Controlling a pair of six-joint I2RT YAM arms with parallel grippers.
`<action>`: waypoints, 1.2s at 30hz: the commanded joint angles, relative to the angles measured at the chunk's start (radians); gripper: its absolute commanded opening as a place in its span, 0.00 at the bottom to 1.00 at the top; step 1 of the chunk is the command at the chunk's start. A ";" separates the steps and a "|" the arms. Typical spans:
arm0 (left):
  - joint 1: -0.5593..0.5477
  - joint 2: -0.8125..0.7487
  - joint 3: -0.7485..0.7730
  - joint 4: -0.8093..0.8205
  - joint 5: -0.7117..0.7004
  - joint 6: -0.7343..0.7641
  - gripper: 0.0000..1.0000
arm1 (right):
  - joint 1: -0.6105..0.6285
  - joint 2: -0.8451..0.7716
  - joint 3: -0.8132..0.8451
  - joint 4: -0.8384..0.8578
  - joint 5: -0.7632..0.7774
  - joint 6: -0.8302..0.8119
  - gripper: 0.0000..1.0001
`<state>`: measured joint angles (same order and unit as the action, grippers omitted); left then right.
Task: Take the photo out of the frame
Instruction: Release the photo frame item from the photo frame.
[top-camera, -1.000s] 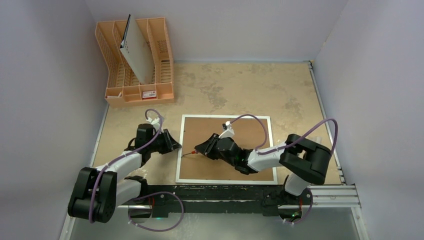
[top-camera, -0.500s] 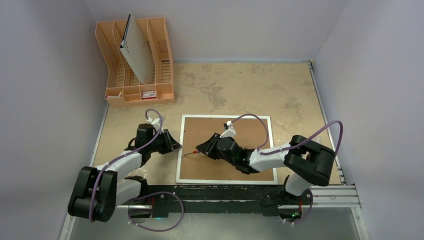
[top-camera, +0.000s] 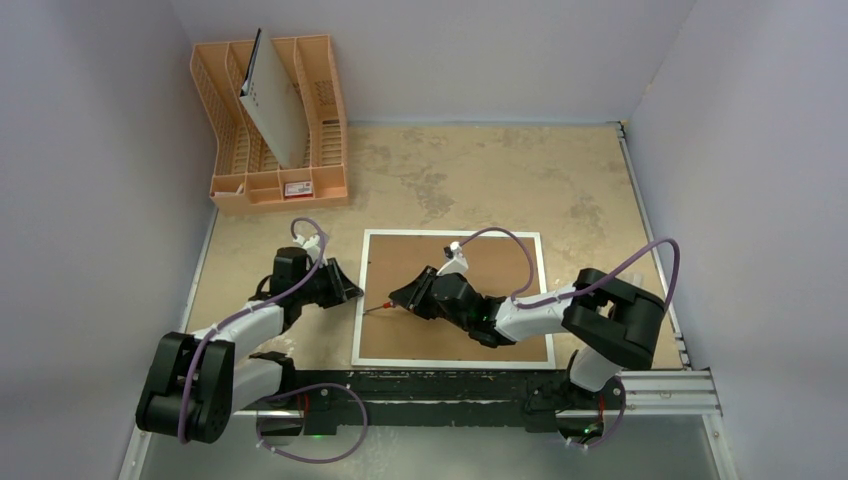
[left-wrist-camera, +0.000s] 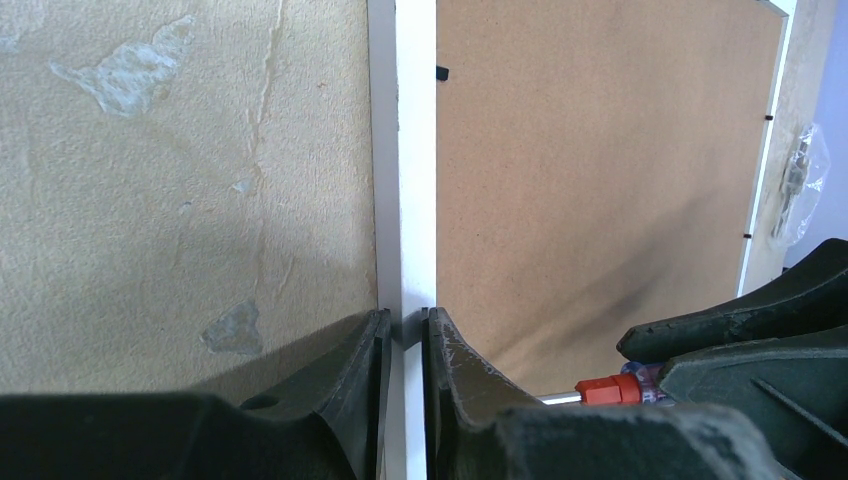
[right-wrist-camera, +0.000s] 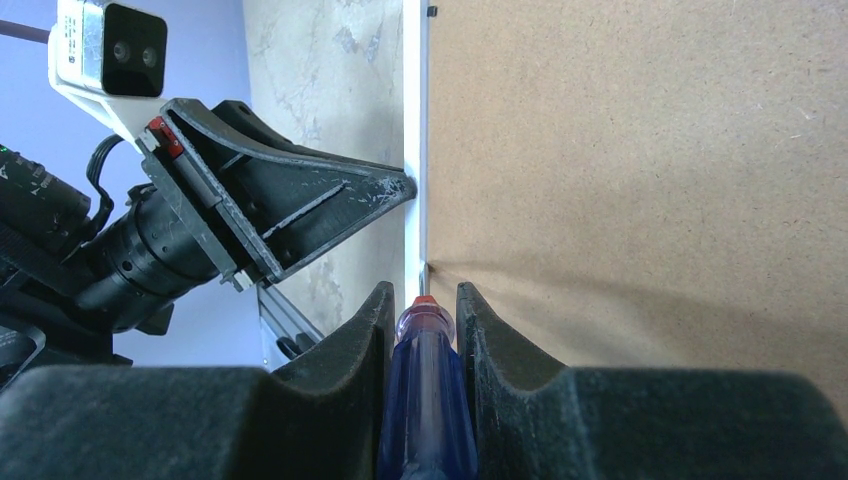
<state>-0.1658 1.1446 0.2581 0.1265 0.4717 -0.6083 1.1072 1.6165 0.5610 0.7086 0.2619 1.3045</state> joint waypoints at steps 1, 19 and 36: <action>-0.008 0.013 0.026 0.015 0.026 0.016 0.20 | 0.011 -0.017 0.014 -0.050 0.006 0.003 0.00; -0.008 0.020 0.029 0.018 0.025 0.016 0.20 | 0.011 -0.047 0.005 -0.065 0.024 -0.002 0.00; -0.008 0.009 0.017 0.030 0.029 -0.002 0.20 | 0.040 0.026 0.088 -0.126 0.002 -0.014 0.00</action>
<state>-0.1646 1.1587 0.2676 0.1276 0.4713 -0.6064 1.1122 1.6169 0.6029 0.6472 0.2703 1.2995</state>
